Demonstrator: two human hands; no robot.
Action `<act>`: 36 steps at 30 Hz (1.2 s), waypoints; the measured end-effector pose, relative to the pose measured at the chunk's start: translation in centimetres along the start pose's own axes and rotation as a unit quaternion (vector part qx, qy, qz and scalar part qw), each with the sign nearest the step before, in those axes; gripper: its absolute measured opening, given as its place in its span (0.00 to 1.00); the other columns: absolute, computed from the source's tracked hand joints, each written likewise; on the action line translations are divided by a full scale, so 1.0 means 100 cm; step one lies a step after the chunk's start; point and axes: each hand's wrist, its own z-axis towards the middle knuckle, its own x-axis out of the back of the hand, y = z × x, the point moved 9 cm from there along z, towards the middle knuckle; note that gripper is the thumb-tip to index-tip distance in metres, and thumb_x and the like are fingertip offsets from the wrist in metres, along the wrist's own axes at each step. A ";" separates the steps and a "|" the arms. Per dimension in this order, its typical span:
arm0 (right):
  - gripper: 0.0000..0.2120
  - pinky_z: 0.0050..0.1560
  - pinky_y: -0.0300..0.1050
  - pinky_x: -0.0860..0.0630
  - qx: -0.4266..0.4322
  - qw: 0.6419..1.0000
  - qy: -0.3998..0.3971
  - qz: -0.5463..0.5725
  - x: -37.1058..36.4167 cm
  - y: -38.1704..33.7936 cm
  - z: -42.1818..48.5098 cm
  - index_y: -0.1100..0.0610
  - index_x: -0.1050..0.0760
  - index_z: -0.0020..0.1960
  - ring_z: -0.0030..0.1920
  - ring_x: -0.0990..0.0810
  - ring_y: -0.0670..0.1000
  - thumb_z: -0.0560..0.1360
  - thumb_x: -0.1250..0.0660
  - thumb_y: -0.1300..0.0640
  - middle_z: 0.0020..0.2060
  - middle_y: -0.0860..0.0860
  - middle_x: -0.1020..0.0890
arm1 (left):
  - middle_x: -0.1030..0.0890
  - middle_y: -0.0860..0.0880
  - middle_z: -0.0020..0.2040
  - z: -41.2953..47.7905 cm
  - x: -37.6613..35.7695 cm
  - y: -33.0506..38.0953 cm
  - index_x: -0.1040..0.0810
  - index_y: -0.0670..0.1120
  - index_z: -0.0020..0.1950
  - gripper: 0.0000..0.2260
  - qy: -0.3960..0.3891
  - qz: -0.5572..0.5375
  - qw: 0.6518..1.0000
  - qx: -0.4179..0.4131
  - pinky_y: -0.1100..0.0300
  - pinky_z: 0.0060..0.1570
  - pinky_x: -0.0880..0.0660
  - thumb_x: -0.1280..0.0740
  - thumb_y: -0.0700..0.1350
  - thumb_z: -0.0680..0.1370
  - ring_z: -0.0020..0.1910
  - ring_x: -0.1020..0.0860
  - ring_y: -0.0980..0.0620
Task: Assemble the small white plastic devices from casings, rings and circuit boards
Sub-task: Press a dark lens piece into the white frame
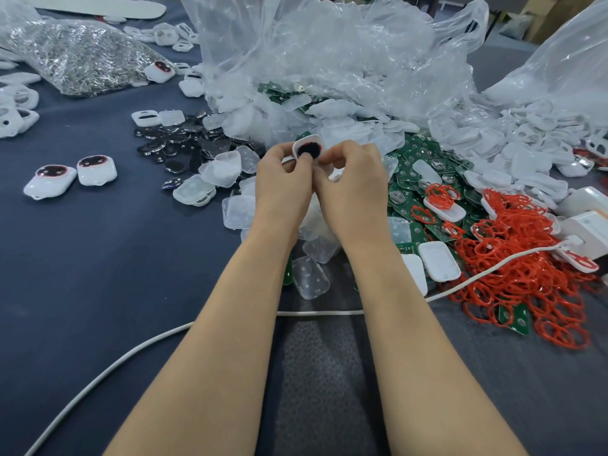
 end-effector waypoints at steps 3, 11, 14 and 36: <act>0.07 0.48 0.39 0.33 0.009 1.000 0.000 -0.019 -0.002 -0.004 -0.002 0.56 0.23 0.51 0.50 0.26 0.49 0.76 0.33 0.55 0.50 0.50 0.29 | 0.19 0.51 0.36 0.000 0.003 -0.001 0.25 0.45 0.51 0.05 0.016 0.018 1.000 -0.001 0.59 0.41 0.25 0.37 0.37 0.78 0.34 0.22 0.56; 0.06 0.48 0.38 0.35 0.014 1.000 -0.006 -0.025 -0.006 -0.008 -0.003 0.57 0.24 0.51 0.54 0.26 0.53 0.76 0.34 0.57 0.48 0.49 0.32 | 0.19 0.50 0.40 -0.002 0.006 0.001 0.24 0.46 0.52 0.07 0.039 0.046 0.998 -0.005 0.58 0.47 0.23 0.37 0.37 0.77 0.40 0.21 0.54; 0.05 0.48 0.41 0.34 0.034 0.999 -0.005 -0.039 -0.006 -0.013 -0.005 0.58 0.24 0.51 0.55 0.28 0.54 0.76 0.35 0.59 0.51 0.52 0.28 | 0.18 0.51 0.40 -0.002 0.006 0.001 0.24 0.47 0.51 0.06 0.040 0.047 0.998 -0.003 0.60 0.45 0.24 0.37 0.37 0.77 0.38 0.21 0.55; 0.07 0.27 0.32 0.31 -0.257 0.792 -0.055 0.551 -0.012 0.046 0.003 0.57 0.22 0.44 0.27 0.31 0.44 0.77 0.36 0.65 0.26 0.48 0.25 | 0.19 0.48 0.42 -0.005 0.009 0.002 0.25 0.50 0.46 0.07 0.033 -0.057 0.998 0.017 0.65 0.35 0.22 0.36 0.38 0.79 0.42 0.18 0.52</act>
